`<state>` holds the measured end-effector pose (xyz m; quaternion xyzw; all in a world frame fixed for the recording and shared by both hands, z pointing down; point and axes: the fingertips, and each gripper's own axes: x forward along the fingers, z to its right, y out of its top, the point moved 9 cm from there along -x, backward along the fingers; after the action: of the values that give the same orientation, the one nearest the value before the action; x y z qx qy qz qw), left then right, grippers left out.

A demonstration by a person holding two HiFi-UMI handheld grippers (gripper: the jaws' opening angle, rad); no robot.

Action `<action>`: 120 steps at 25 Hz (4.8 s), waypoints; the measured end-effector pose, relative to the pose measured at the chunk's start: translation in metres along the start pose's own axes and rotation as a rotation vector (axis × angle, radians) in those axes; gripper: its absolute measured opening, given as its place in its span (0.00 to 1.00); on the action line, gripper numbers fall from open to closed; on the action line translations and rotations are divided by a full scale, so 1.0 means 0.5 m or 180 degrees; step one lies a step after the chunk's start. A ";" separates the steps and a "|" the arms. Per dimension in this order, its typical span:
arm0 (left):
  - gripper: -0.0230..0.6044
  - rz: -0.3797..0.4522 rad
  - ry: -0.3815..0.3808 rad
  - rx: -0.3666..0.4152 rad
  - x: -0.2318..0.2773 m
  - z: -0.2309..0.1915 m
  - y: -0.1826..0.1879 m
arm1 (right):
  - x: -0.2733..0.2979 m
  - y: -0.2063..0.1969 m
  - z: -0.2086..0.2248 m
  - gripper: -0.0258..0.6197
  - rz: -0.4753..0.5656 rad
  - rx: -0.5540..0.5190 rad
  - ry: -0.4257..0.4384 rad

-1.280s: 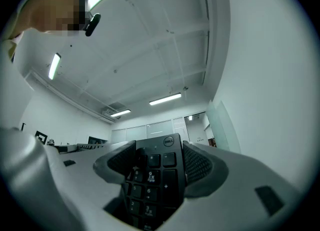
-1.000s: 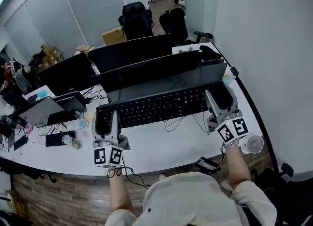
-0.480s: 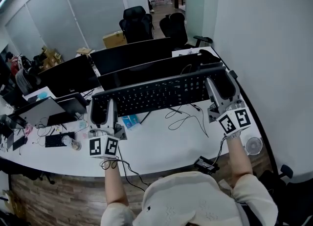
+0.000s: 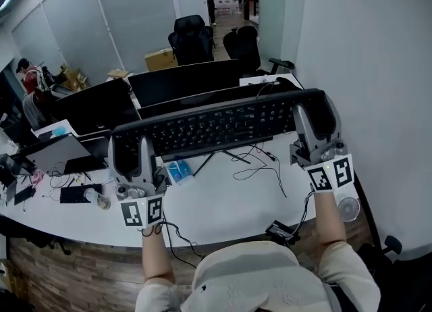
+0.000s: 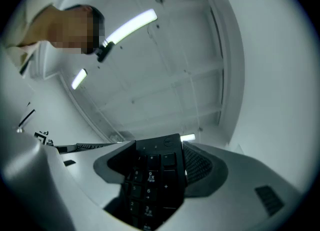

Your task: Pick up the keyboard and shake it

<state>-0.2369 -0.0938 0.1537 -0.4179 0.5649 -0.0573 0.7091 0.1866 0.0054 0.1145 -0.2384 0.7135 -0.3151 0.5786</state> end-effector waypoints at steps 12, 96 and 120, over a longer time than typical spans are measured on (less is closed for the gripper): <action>0.52 0.0045 -0.0109 -0.0030 0.007 0.001 0.007 | -0.017 0.004 -0.005 0.47 0.0196 -0.0092 -0.0012; 0.52 -0.2213 0.0371 -0.0662 -0.159 -0.086 -0.359 | -0.104 -0.380 -0.003 0.48 -0.2336 0.0725 -0.0624; 0.52 -0.3030 0.0535 -0.0923 -0.326 -0.072 -0.527 | -0.249 -0.556 -0.012 0.48 -0.3151 0.0938 -0.0815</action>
<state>-0.2223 -0.1925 0.4494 -0.7174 0.3691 -0.3288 0.4910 0.2008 -0.0969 0.4013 -0.4994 0.3874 -0.6158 0.4704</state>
